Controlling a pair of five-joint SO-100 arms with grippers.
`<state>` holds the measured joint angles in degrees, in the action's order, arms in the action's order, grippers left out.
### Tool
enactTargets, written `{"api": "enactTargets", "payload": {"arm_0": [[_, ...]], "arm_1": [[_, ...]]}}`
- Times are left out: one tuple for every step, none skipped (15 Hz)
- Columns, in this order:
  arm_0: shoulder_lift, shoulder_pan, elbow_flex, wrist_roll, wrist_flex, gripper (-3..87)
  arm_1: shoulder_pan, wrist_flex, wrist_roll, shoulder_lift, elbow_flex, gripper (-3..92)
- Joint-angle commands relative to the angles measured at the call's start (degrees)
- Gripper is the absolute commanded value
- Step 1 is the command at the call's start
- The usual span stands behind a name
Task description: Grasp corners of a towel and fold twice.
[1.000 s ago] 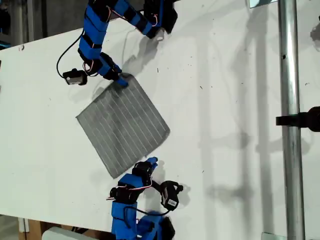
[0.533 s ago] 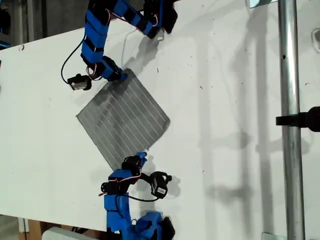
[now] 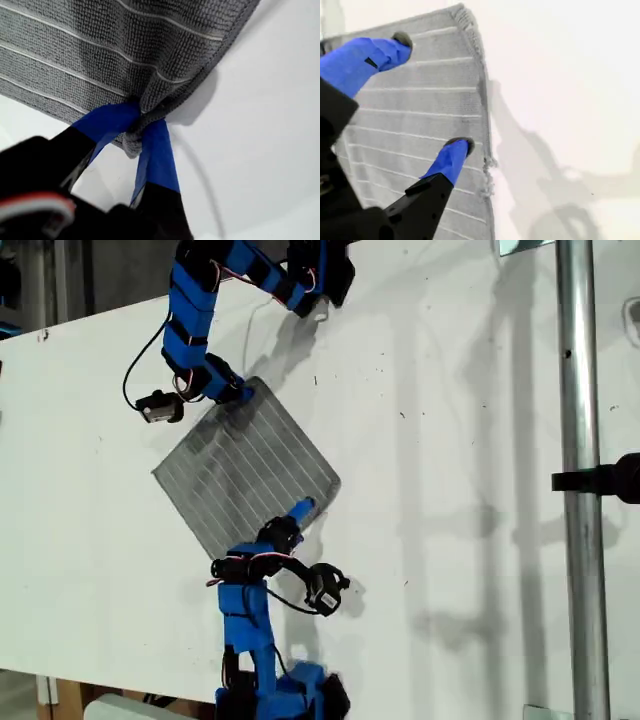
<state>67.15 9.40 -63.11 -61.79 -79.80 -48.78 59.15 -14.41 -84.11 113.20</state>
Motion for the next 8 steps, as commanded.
{"api": "enactTargets", "payload": {"arm_0": [[-1.41, -1.67, 10.02, 1.67, -1.32, 35.5], [-1.76, -1.67, 10.46, 1.58, -0.44, 34.7], [-2.72, -1.41, 11.16, 0.97, -0.26, 34.1], [-3.96, -1.23, 11.51, 0.62, 0.79, 33.5], [-5.98, -1.05, 12.48, -0.35, 1.05, 33.4], [-8.00, -0.79, 13.36, -0.35, 1.49, 33.0], [-9.67, -0.53, 13.36, -0.70, 2.46, 32.5], [-11.16, -0.35, 13.36, -1.49, 3.87, 32.2]], "arm_1": [[0.53, -0.35, 0.79, 0.09, -1.76, -0.2], [0.53, -0.26, 0.79, 0.18, -1.76, -0.2], [0.53, -0.26, 0.70, 0.26, -1.85, -0.2], [0.53, 0.00, 0.70, 0.62, -2.11, -0.2], [0.62, 0.44, 0.62, 1.14, -2.64, -0.2], [0.79, 0.79, 0.62, 1.76, -3.34, -0.2], [0.79, 1.14, 0.62, 2.37, -3.87, -0.2], [0.79, 1.23, 0.62, 2.55, -4.04, -0.2]]}}
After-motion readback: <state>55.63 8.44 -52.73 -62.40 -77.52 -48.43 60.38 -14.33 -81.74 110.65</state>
